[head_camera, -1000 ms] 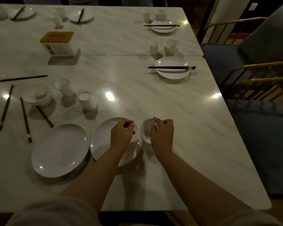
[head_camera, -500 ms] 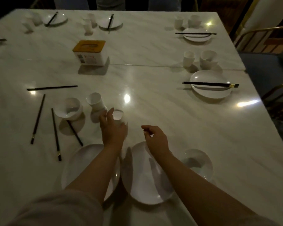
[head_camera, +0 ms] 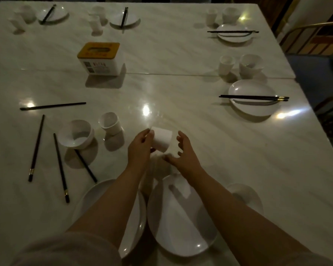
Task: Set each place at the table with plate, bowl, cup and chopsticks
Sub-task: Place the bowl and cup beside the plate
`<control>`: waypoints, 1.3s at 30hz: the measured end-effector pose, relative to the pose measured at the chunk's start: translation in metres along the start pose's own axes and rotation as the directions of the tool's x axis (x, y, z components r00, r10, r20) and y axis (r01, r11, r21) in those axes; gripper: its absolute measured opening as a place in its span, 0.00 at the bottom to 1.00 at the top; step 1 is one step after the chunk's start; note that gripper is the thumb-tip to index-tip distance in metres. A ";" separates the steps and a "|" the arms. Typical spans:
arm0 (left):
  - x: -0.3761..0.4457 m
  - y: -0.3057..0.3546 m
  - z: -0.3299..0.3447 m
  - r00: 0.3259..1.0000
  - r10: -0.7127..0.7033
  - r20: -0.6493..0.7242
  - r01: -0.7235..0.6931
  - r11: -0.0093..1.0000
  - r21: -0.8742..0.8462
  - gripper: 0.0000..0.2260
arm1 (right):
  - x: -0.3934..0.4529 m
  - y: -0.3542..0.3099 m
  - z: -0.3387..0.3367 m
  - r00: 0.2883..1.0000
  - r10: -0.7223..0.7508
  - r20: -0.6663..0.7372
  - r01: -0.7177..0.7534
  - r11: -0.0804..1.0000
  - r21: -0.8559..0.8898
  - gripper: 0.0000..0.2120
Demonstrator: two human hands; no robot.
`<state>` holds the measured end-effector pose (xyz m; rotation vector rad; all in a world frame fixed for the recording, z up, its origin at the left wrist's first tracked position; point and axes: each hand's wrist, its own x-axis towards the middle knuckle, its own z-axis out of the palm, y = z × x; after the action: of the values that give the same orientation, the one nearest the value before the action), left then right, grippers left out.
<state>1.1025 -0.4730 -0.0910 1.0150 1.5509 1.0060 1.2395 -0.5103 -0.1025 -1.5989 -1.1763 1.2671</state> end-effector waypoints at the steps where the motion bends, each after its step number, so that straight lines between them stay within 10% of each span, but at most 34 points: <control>1: -0.003 0.004 0.007 0.998 -0.052 0.033 0.054 0.996 -0.068 0.16 | -0.001 -0.002 -0.005 1.000 -0.009 -0.002 0.009 0.999 0.044 0.42; 7: -0.025 0.013 0.053 0.942 -0.261 0.209 0.296 0.942 -0.159 0.17 | -0.014 -0.003 -0.053 0.970 -0.140 -0.199 0.134 0.990 -0.046 0.32; 11: -0.038 0.006 0.076 0.988 -0.039 0.149 0.014 0.986 0.167 0.12 | -0.022 0.004 -0.082 0.964 -0.205 -0.168 0.130 0.917 -0.376 0.33; 15: -0.061 0.010 0.095 0.967 -0.093 0.237 0.069 0.992 0.105 0.16 | -0.033 0.013 -0.097 0.964 -0.216 -0.153 0.097 0.827 -0.553 0.31; 39: -0.103 -0.004 0.088 0.980 -0.075 0.184 0.048 0.988 0.148 0.15 | -0.070 0.026 -0.098 0.935 -0.317 -0.156 0.186 0.818 -0.544 0.25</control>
<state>1.2049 -0.5615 -0.0805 1.1213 1.5030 0.7410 1.3350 -0.5867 -0.0876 -1.8327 -1.6027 0.5758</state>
